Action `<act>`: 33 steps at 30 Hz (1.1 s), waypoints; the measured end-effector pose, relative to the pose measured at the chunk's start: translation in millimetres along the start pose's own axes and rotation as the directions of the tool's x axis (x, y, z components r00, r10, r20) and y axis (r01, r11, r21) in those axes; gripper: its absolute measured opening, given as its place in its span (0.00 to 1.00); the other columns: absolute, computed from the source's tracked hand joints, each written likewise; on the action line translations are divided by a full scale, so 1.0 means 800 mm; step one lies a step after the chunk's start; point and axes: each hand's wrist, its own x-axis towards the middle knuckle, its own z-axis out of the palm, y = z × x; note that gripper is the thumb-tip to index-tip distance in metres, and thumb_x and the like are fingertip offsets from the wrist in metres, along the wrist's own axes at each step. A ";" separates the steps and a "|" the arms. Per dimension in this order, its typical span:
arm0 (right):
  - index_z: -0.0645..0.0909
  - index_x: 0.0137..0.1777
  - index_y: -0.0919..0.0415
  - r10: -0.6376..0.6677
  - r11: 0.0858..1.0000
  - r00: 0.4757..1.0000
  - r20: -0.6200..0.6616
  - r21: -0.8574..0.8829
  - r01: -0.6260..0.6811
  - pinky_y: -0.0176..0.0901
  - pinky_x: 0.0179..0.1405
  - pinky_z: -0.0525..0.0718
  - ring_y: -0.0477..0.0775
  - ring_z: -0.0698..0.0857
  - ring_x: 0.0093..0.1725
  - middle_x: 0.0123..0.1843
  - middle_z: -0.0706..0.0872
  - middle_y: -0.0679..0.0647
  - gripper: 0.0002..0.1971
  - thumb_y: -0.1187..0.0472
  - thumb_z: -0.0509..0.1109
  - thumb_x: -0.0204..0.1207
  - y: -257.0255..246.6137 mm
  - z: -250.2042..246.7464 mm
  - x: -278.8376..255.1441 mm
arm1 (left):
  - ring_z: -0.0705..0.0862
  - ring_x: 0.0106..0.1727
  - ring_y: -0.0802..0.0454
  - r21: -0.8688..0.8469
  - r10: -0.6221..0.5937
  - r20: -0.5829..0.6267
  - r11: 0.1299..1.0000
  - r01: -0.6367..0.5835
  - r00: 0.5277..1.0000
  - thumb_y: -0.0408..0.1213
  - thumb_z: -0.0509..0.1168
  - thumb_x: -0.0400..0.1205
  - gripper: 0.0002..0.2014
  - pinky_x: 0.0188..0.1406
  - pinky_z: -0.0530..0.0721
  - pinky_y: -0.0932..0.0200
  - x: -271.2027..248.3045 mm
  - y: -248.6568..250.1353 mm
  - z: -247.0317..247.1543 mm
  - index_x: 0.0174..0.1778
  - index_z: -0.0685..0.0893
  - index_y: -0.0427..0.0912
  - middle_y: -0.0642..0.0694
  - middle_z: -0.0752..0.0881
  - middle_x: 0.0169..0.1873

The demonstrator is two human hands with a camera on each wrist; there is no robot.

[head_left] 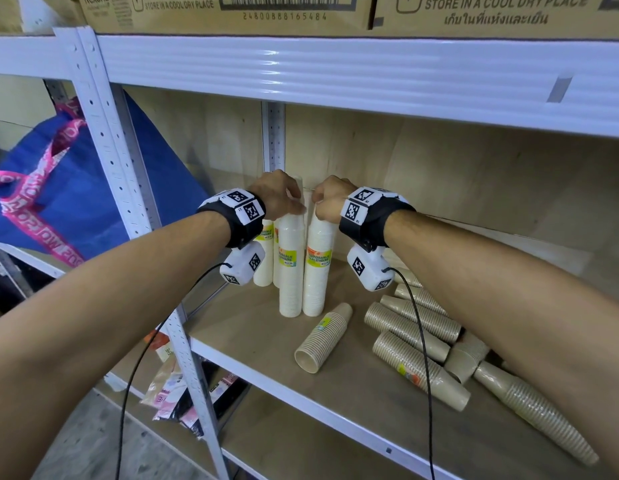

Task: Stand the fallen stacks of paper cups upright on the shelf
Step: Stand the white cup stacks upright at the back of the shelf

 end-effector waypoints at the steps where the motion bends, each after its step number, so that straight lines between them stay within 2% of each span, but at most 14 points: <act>1: 0.82 0.67 0.65 0.000 1.000 1.000 0.001 0.001 0.000 0.43 0.61 0.82 0.58 0.84 0.64 0.66 0.84 0.60 0.18 0.68 0.67 0.78 0.000 -0.001 0.000 | 0.84 0.49 0.47 0.031 0.017 0.004 0.999 -0.018 1.000 0.47 0.74 0.77 0.19 0.49 0.86 0.53 0.000 0.000 0.000 0.63 0.87 0.47 0.45 0.84 0.59; 3: 0.83 0.67 0.64 -0.004 1.000 1.000 0.006 0.004 0.004 0.41 0.58 0.81 0.57 0.83 0.64 0.66 0.84 0.59 0.18 0.68 0.67 0.78 0.001 -0.002 0.000 | 0.81 0.55 0.50 0.071 0.060 0.050 0.995 -0.064 0.997 0.46 0.72 0.78 0.19 0.52 0.80 0.56 0.000 -0.001 -0.001 0.65 0.86 0.48 0.48 0.84 0.61; 6: 0.84 0.66 0.64 -0.033 0.999 0.999 0.009 -0.008 0.033 0.37 0.51 0.77 0.58 0.84 0.63 0.65 0.85 0.59 0.17 0.69 0.67 0.77 0.004 -0.002 -0.002 | 0.79 0.55 0.53 0.055 0.088 0.091 0.994 -0.093 0.992 0.42 0.72 0.79 0.18 0.54 0.78 0.58 -0.001 -0.002 -0.003 0.65 0.86 0.47 0.50 0.84 0.60; 9: 0.84 0.65 0.65 -0.056 0.998 0.998 0.011 -0.019 0.056 0.40 0.54 0.80 0.58 0.84 0.63 0.64 0.85 0.59 0.17 0.69 0.67 0.77 0.005 -0.002 -0.004 | 0.82 0.52 0.50 0.079 0.078 0.024 0.994 -0.080 0.997 0.45 0.74 0.77 0.15 0.54 0.83 0.54 0.000 -0.003 -0.001 0.58 0.89 0.46 0.48 0.85 0.56; 12: 0.84 0.65 0.64 -0.073 0.997 0.997 0.011 -0.025 0.073 0.40 0.56 0.80 0.59 0.83 0.63 0.64 0.85 0.59 0.17 0.69 0.67 0.77 0.006 -0.002 -0.004 | 0.81 0.49 0.50 0.122 0.073 -0.023 0.990 -0.070 0.997 0.47 0.74 0.77 0.14 0.48 0.80 0.57 0.001 -0.002 0.004 0.56 0.89 0.48 0.48 0.85 0.53; 15: 0.84 0.66 0.63 -0.077 0.997 0.997 0.015 -0.020 0.078 0.39 0.56 0.79 0.59 0.83 0.63 0.65 0.84 0.58 0.18 0.69 0.67 0.77 0.009 -0.003 -0.005 | 0.80 0.51 0.51 0.121 0.073 0.017 0.990 -0.074 0.997 0.50 0.71 0.78 0.18 0.47 0.77 0.58 0.002 -0.002 0.002 0.62 0.87 0.49 0.49 0.84 0.56; 19: 0.84 0.67 0.61 -0.082 0.997 0.996 0.018 -0.010 0.082 0.38 0.54 0.77 0.58 0.83 0.63 0.66 0.84 0.57 0.18 0.68 0.67 0.77 0.011 -0.003 -0.004 | 0.75 0.53 0.52 0.189 0.102 0.117 0.974 -0.123 0.988 0.42 0.68 0.81 0.21 0.49 0.73 0.59 0.003 0.000 -0.007 0.70 0.83 0.46 0.46 0.81 0.65; 22: 0.84 0.68 0.60 -0.089 0.996 0.996 0.022 -0.016 0.090 0.37 0.53 0.76 0.58 0.82 0.65 0.68 0.83 0.57 0.19 0.68 0.67 0.77 0.010 -0.002 -0.004 | 0.82 0.56 0.49 0.137 0.086 0.112 0.985 -0.101 0.990 0.42 0.70 0.80 0.21 0.48 0.81 0.57 0.004 -0.004 -0.007 0.70 0.83 0.45 0.45 0.82 0.65; 25: 0.83 0.69 0.59 -0.097 0.995 0.995 0.031 -0.017 0.098 0.38 0.52 0.76 0.57 0.82 0.65 0.68 0.83 0.56 0.20 0.69 0.68 0.77 0.009 -0.002 -0.002 | 0.88 0.50 0.46 0.020 0.051 0.116 0.998 -0.054 0.992 0.41 0.73 0.79 0.22 0.39 0.87 0.58 0.005 -0.005 -0.006 0.70 0.83 0.44 0.44 0.84 0.61; 27: 0.84 0.68 0.59 -0.104 0.994 0.994 0.045 -0.028 0.105 0.39 0.53 0.77 0.57 0.82 0.64 0.67 0.83 0.56 0.20 0.69 0.70 0.76 0.007 -0.003 -0.001 | 0.90 0.46 0.45 -0.002 0.049 0.138 0.999 -0.049 0.989 0.40 0.74 0.78 0.22 0.39 0.89 0.57 0.005 -0.003 -0.009 0.69 0.84 0.44 0.43 0.86 0.58; 28: 0.84 0.68 0.59 -0.107 0.994 0.993 0.051 -0.033 0.108 0.40 0.54 0.79 0.57 0.82 0.64 0.66 0.84 0.55 0.20 0.69 0.70 0.76 0.006 -0.004 -0.001 | 0.90 0.45 0.45 -0.001 0.051 0.150 0.999 -0.051 0.987 0.41 0.74 0.78 0.21 0.37 0.89 0.58 0.004 -0.002 -0.011 0.68 0.84 0.44 0.43 0.86 0.57; 31: 0.85 0.65 0.59 -0.120 0.993 0.991 0.050 -0.010 0.121 0.46 0.60 0.84 0.56 0.84 0.60 0.63 0.85 0.55 0.20 0.67 0.73 0.73 0.000 -0.004 0.002 | 0.88 0.42 0.49 0.020 0.047 0.167 0.998 -0.051 0.985 0.40 0.74 0.78 0.20 0.25 0.83 0.68 0.005 -0.002 -0.022 0.66 0.85 0.44 0.45 0.85 0.53; 33: 0.86 0.65 0.59 -0.143 0.990 0.988 0.052 0.007 0.143 0.50 0.61 0.85 0.56 0.85 0.59 0.62 0.86 0.56 0.19 0.66 0.74 0.72 -0.007 -0.002 0.005 | 0.86 0.41 0.53 0.030 0.037 0.162 0.999 -0.042 0.986 0.39 0.74 0.78 0.19 0.23 0.81 0.70 0.007 -0.007 -0.031 0.66 0.86 0.44 0.46 0.84 0.52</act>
